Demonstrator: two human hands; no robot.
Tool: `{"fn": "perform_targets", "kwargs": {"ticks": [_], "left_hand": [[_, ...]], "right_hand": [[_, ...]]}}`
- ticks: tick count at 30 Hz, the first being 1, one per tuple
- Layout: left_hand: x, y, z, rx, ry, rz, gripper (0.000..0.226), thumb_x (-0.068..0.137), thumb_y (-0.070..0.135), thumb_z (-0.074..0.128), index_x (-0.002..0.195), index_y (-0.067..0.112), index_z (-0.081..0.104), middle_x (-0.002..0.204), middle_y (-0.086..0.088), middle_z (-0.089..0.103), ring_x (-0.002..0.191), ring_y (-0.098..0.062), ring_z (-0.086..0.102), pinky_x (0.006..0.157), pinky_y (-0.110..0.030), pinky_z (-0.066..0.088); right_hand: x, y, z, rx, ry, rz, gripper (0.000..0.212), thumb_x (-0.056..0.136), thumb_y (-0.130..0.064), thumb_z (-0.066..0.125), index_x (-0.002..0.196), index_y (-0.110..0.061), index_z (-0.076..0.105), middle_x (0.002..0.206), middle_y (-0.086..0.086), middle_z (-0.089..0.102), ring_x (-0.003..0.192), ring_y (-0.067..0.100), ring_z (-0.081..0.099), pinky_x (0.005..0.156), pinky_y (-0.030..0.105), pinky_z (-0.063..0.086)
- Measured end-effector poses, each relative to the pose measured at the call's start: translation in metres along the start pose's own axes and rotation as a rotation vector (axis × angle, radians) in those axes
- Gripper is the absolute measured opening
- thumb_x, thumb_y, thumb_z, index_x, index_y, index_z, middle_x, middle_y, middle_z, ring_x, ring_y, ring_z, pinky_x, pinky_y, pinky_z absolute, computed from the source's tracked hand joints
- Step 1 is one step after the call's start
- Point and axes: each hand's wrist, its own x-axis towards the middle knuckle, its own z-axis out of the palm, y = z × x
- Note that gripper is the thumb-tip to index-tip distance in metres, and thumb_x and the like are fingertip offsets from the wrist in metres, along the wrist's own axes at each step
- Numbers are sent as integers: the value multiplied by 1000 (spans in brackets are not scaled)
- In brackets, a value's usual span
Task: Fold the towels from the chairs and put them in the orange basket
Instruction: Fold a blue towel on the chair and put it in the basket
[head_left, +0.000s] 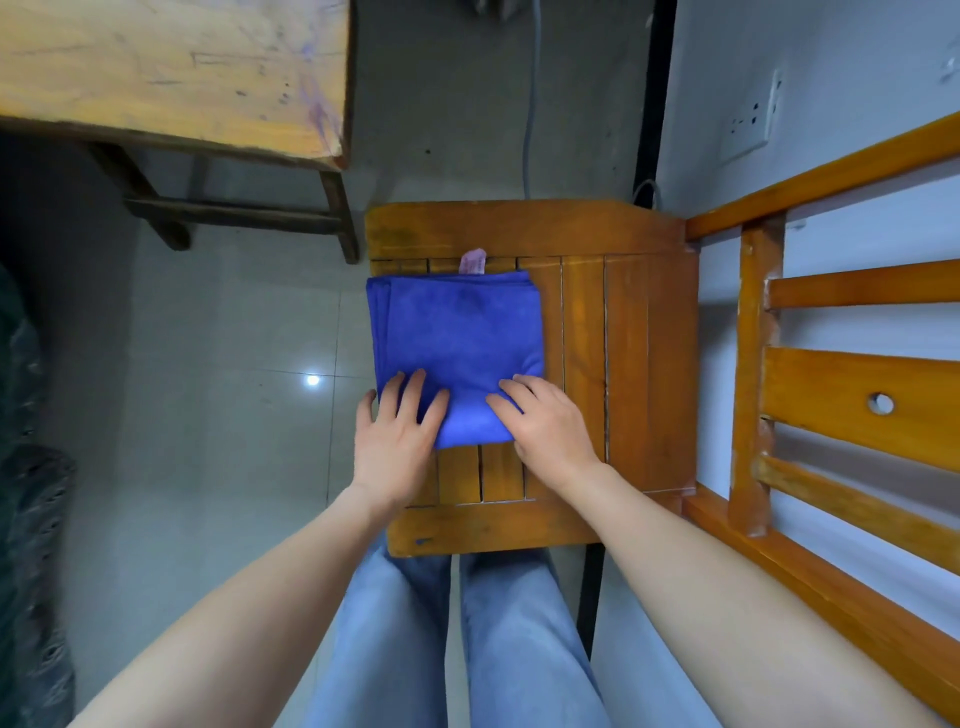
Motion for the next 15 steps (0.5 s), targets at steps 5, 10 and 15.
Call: {"fn": "perform_targets", "kwargs": {"ticks": [5, 10, 15], "left_hand": [[18, 3, -21, -111, 86, 152, 46, 58, 7, 59, 102, 13, 47, 92, -12, 70, 76, -30, 67, 62, -31, 51], [15, 16, -51, -89, 133, 192, 51, 52, 6, 68, 100, 10, 54, 89, -9, 70, 69, -29, 64, 56, -28, 49], [5, 40, -102, -100, 161, 189, 32, 66, 11, 40, 97, 14, 46, 84, -4, 68, 65, -25, 61, 53, -27, 48]], "right_hand": [[-13, 11, -14, -45, 98, -27, 38, 73, -1, 38, 90, -5, 72, 85, 14, 69, 78, 30, 68, 69, 32, 56], [-29, 17, -49, -105, 232, -103, 37, 73, 3, 42, 93, -7, 71, 79, 13, 66, 70, 29, 65, 61, 28, 53], [-38, 19, -108, -177, 268, -219, 39, 65, 5, 59, 100, -12, 62, 76, 11, 65, 65, 27, 62, 57, 25, 50]]}}
